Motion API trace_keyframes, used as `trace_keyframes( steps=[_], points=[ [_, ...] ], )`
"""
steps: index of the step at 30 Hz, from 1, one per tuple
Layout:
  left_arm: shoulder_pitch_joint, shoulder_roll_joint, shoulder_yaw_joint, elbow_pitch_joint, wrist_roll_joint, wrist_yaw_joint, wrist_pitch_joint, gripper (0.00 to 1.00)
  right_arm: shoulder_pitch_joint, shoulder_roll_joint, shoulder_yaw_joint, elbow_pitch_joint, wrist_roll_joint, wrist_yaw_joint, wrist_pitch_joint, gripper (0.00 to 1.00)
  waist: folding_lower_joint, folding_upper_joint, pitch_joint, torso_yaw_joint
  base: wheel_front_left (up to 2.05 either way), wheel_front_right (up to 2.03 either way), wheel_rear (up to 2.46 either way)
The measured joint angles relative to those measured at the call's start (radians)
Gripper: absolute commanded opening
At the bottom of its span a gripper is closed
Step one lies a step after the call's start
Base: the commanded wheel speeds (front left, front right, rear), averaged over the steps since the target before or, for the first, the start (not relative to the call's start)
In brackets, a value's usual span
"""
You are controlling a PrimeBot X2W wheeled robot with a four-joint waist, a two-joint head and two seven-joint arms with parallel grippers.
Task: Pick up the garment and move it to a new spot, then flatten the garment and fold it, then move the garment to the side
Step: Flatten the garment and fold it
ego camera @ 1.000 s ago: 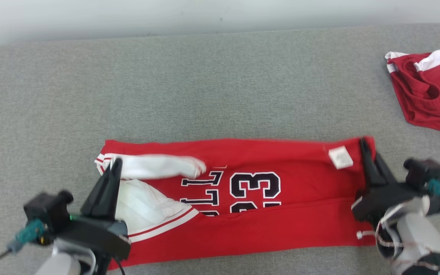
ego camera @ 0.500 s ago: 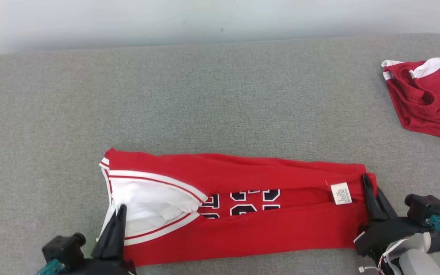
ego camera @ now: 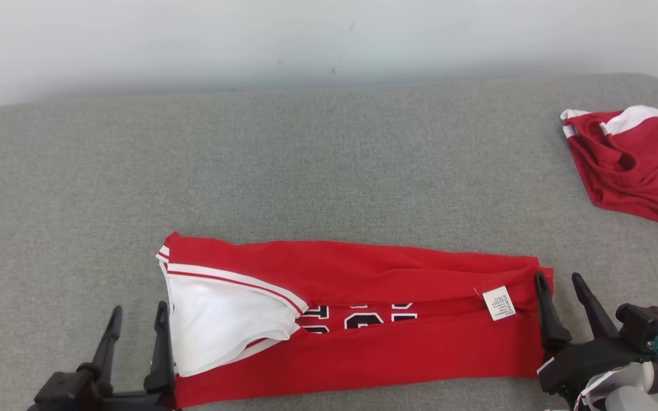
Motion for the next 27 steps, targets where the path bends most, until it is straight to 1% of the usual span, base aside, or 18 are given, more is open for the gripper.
trace_keyframes(
  steps=[1, 4, 8, 11, 15, 16, 17, 18, 19, 20, 24, 27],
  points=[
    [0.0, 0.0, 0.0, 0.0, 0.0, 0.0, 0.0, 1.0, 0.0, 0.0, 0.0, 0.0, 0.0, 0.0, 0.0, 1.0, 0.0, 0.0, 0.0, 0.0, 0.0, 0.0, 0.0],
    [0.038, -0.034, 0.049, -0.046, 0.098, -0.009, 0.0, 1.0, 0.0, 0.002, -0.003, 0.028, 0.003, 0.0, 0.029, 1.0, 0.0, 0.0, -0.016, 0.004, 0.0, 0.0, 0.0],
    [0.082, -0.079, 0.094, -0.07, 0.167, -0.019, 0.0, 1.0, -0.007, 0.018, -0.003, 0.09, 0.007, 0.0, 0.055, 1.0, 0.0, 0.0, -0.031, 0.013, 0.0, 0.0, 0.0],
    [0.096, -0.091, 0.11, -0.067, 0.211, -0.035, 0.0, 1.0, -0.027, 0.027, -0.003, 0.149, 0.006, 0.0, 0.058, 1.0, 0.0, 0.0001, -0.037, 0.021, 0.0, 0.0, 0.0],
    [0.106, -0.103, 0.127, -0.061, 0.241, -0.036, 0.0, 1.0, -0.049, 0.042, 0.011, 0.224, 0.006, 0.0, 0.061, 1.0, 0.0, 0.0, -0.045, 0.034, 0.0, 0.0, 0.0],
    [0.11, -0.105, 0.129, -0.058, 0.248, -0.036, 0.0, 1.0, -0.05, 0.045, 0.016, 0.242, 0.006, 0.0, 0.062, 0.96, 0.0, 0.0001, -0.048, 0.038, 0.0, 0.0, 0.0],
    [0.115, -0.106, 0.131, -0.057, 0.254, -0.036, 0.0, 1.0, -0.053, 0.046, 0.025, 0.253, 0.006, 0.0, 0.063, 0.57, 0.0, 0.0001, -0.051, 0.04, 0.0, 0.0, 0.0],
    [0.12, -0.107, 0.132, -0.054, 0.26, -0.036, 0.0, 1.0, -0.059, 0.048, 0.029, 0.262, 0.01, 0.0, 0.062, 0.41, 0.0, 0.0, -0.053, 0.043, 0.0, 0.0, 0.0],
    [0.122, -0.108, 0.132, -0.052, 0.261, -0.036, 0.0, 1.0, -0.062, 0.048, 0.034, 0.273, 0.015, 0.0, 0.062, 0.04, 0.0, 0.0, -0.057, 0.045, 0.0, 0.0, 0.0],
    [0.123, -0.108, 0.132, -0.049, 0.267, -0.036, 0.0, 1.0, -0.064, 0.049, 0.038, 0.282, 0.017, 0.0, 0.062, 0.0, 0.0, 0.0, -0.06, 0.046, 0.0, 0.0, 0.0],
    [0.14, -0.11, 0.128, -0.039, 0.271, -0.033, 0.0, 1.0, -0.07, 0.045, 0.046, 0.307, 0.038, 0.0, 0.044, 0.0, 0.0, 0.0, -0.071, 0.047, 0.0, 0.0, 0.0],
    [0.142, -0.11, 0.127, -0.036, 0.267, -0.026, 0.0, 1.0, -0.083, 0.018, 0.034, 0.318, 0.047, 0.0, 0.026, 0.0, 0.0, 0.0001, -0.076, 0.042, 0.0, 0.0, 0.0]
  ],
)
